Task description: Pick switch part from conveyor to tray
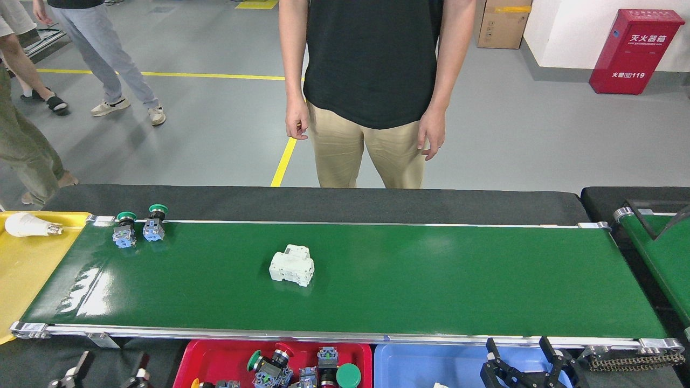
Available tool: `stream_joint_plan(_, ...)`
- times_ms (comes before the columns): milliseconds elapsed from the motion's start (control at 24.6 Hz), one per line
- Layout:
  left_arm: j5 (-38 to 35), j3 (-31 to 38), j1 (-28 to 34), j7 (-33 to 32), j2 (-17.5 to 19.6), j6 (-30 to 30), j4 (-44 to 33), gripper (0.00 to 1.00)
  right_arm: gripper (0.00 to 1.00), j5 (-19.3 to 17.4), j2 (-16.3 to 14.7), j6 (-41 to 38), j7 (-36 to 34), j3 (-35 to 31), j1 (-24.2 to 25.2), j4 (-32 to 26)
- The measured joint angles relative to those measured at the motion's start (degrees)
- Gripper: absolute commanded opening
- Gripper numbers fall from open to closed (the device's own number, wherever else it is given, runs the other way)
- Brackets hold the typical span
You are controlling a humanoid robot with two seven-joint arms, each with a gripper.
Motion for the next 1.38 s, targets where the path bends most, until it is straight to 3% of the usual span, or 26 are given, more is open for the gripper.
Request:
stream_joint_plan(81, 0.0, -0.3, 0.2, 0.4, 0.0, -0.6, -0.1, 0.99, 1.0, 0.0, 0.0, 0.1, 0.0, 0.0, 0.0, 0.0)
stream_joint_plan(203, 0.0, -0.7, -2.0, -1.3, 0.5, -6.4, -1.1, 0.99, 1.0, 0.0, 0.0, 0.2, 0.0, 0.0, 0.0, 0.0)
stream_joint_plan(325, 0.6, -1.0, -9.2, -8.2, 1.0, -13.5, -1.1, 0.99, 1.0, 0.0, 0.0, 0.2, 0.0, 0.0, 0.0, 0.0)
stream_joint_plan(447, 0.8, -4.1, -17.1, -14.3, 1.0, -16.1, 2.8, 0.99, 1.0, 0.0, 0.0, 0.2, 0.0, 0.0, 0.0, 0.0)
stream_joint_plan(771, 0.4, -15.5, -29.8, -18.4, 1.0, -17.1, 16.6, 0.99, 1.0, 0.0, 0.0, 0.3, -0.1, 0.0, -0.1, 0.0)
stream_joint_plan(1218, 0.3, -21.4, -37.8, -18.7, 1.8, -14.2, 29.6, 0.99, 1.0, 0.0, 0.0, -1.5, -0.1, 0.0, -0.6, 0.0)
stream_joint_plan(1380, 0.3, -21.7, -38.2, -18.6, 1.8, -12.2, 30.6, 0.99, 1.0, 0.0, 0.0, -1.5, -0.2, 0.0, -0.6, 0.0)
